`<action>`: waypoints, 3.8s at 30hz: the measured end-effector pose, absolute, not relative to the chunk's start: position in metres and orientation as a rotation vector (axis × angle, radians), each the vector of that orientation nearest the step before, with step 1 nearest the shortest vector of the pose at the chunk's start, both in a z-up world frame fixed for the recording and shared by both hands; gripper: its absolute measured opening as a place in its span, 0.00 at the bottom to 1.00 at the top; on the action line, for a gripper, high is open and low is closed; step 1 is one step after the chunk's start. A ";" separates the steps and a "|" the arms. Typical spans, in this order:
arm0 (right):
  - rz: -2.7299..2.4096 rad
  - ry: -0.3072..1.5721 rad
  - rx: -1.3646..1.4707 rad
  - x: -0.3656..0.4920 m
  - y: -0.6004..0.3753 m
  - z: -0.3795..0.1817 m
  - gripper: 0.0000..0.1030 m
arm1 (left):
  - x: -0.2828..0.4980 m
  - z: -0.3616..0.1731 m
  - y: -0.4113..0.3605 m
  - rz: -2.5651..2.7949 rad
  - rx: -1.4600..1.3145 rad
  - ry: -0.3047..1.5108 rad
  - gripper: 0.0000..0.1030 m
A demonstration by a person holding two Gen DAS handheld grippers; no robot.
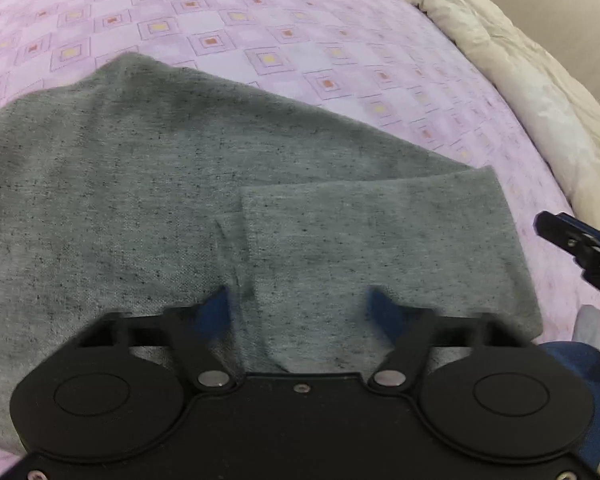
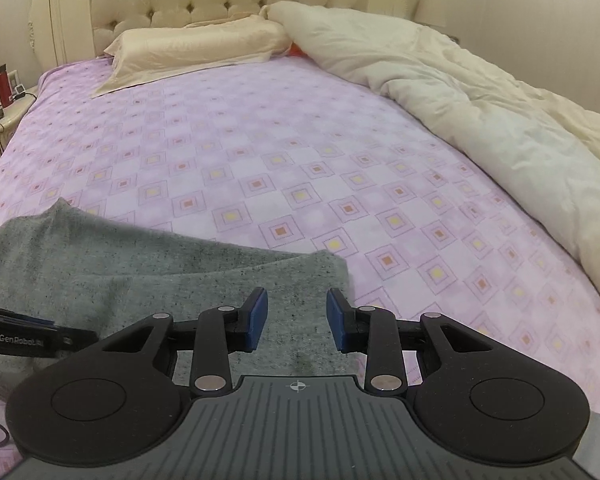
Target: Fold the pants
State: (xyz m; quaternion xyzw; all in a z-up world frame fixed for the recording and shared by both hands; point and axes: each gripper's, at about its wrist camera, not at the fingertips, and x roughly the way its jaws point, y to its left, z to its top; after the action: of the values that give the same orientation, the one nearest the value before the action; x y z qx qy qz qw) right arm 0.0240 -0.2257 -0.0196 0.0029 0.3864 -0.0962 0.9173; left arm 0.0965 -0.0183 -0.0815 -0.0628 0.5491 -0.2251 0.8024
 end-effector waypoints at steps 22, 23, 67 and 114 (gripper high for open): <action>-0.032 1.062 0.204 0.085 -0.262 -0.042 0.20 | 0.094 -0.077 0.010 -0.480 -0.006 1.100 0.26; -0.031 1.102 0.191 0.094 -0.262 -0.050 0.14 | 0.096 -0.077 0.012 -0.482 -0.009 1.102 0.27; 0.089 0.961 0.083 0.020 -0.065 -0.041 0.13 | 0.014 -0.062 0.200 -0.042 -0.159 0.986 0.61; 0.141 1.083 0.063 0.029 -0.063 -0.068 0.17 | 0.055 -0.093 0.303 0.127 -0.646 0.808 0.35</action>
State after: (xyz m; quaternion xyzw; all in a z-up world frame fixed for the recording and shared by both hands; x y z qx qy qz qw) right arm 0.0290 -0.0631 -0.0676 0.0301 0.5148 0.0671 0.8541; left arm 0.0555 0.3027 -0.0925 -0.3087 0.3860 0.0607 0.8672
